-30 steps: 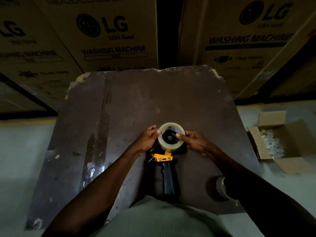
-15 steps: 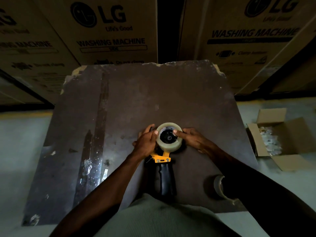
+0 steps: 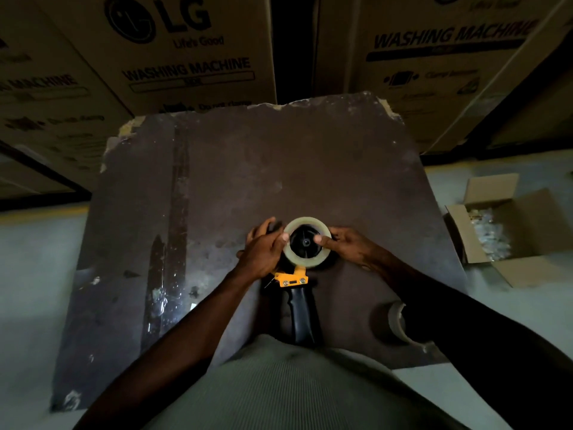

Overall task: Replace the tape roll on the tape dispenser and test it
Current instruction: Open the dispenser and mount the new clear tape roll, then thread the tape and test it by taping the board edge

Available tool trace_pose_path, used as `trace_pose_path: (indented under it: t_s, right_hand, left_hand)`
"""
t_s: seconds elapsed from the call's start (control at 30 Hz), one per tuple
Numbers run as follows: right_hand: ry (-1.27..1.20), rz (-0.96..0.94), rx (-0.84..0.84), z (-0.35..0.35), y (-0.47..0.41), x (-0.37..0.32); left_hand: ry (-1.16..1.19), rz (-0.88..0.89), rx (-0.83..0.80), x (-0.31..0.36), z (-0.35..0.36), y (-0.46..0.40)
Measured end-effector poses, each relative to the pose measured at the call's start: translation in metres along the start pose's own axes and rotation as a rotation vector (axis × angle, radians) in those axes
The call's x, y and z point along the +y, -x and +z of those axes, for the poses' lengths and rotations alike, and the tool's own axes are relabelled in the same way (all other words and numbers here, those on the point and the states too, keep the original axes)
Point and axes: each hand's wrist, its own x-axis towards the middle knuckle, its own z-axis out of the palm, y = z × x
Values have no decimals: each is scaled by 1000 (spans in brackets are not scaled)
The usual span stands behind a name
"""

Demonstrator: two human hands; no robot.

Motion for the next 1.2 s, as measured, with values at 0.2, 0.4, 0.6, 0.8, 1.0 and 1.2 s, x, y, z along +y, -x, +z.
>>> trace_pose_path:
  t_s: [0.2, 0.4, 0.6, 0.8, 1.0, 1.2]
  right_hand:
    - [113, -85, 34, 3, 1, -1]
    - [380, -116, 174, 4, -2, 2]
    - [486, -159, 208, 7, 8, -5]
    - [381, -132, 227, 17, 18, -5]
    - [347, -185, 270, 21, 20, -5]
    - [289, -66, 605, 38, 24, 0]
  left_hand:
    - [-66, 53, 41, -2, 0, -1]
    - [-91, 75, 84, 3, 0, -5]
    - [-139, 103, 106, 6, -2, 1]
    - [-60, 99, 114, 5, -5, 6]
    - [77, 155, 236, -6, -11, 28]
    - [90, 133, 293, -17, -13, 50]
